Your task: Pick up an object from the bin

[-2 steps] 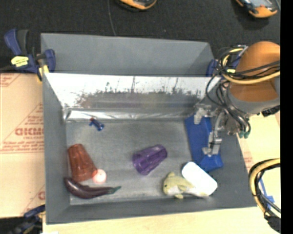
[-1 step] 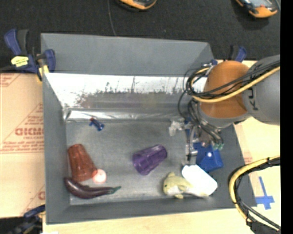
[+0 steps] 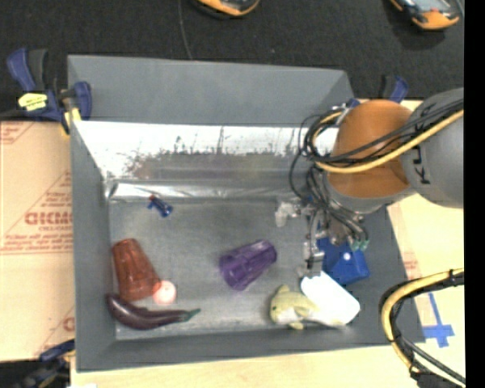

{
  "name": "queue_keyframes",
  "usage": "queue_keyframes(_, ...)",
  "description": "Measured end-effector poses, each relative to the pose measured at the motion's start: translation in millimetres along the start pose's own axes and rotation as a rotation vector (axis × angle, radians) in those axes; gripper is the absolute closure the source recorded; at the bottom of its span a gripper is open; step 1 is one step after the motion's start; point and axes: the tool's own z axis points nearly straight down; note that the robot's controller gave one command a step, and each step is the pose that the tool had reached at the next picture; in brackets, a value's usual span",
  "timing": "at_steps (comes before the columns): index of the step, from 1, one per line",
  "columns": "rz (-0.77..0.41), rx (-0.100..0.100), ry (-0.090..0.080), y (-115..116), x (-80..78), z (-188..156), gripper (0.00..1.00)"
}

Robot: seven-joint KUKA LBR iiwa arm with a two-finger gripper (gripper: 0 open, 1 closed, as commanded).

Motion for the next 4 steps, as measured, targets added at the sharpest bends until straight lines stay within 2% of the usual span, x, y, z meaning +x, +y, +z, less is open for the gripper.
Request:
queue_keyframes(1,-0.256,-0.003,0.003,57.1,-2.0,27.1,0.00)
queue_keyframes(2,-0.261,0.003,-0.007,73.8,-16.1,66.5,0.00)
queue_keyframes(3,-0.388,-0.002,-0.003,84.7,-23.1,65.7,1.00)
queue_keyframes(4,-0.389,-0.002,-0.003,84.5,-23.1,65.7,1.00)
